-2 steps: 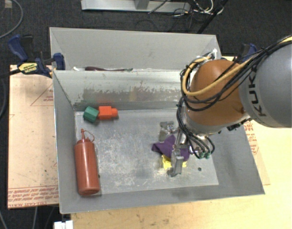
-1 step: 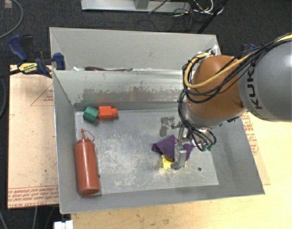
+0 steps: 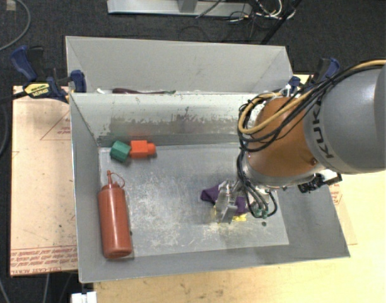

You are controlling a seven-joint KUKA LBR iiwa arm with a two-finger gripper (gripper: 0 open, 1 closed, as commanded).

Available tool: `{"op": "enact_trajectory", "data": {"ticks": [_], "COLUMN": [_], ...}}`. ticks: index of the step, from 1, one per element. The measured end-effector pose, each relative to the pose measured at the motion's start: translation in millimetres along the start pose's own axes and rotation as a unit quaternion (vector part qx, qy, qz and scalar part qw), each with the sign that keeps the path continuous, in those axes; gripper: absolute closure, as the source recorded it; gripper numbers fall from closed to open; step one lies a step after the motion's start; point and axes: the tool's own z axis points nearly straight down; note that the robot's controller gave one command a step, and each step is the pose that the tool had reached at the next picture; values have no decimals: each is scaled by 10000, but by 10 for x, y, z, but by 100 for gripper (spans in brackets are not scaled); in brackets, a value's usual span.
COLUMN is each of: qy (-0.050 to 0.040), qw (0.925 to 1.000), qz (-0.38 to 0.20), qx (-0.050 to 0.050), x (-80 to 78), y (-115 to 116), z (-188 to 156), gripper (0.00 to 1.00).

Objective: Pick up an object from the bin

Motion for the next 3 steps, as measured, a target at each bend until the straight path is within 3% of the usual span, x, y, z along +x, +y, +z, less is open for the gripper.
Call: {"op": "enact_trajectory", "data": {"ticks": [1, 2, 3], "qy": [0, 0, -6], "qw": [10000, 10000, 9996], "qz": [5, 6, -270], "qx": [-1, -2, -7], "x": [0, 0, -208], "y": [-1, -1, -142], "z": [0, 0, 23], "gripper": [0, 0, 0]}}
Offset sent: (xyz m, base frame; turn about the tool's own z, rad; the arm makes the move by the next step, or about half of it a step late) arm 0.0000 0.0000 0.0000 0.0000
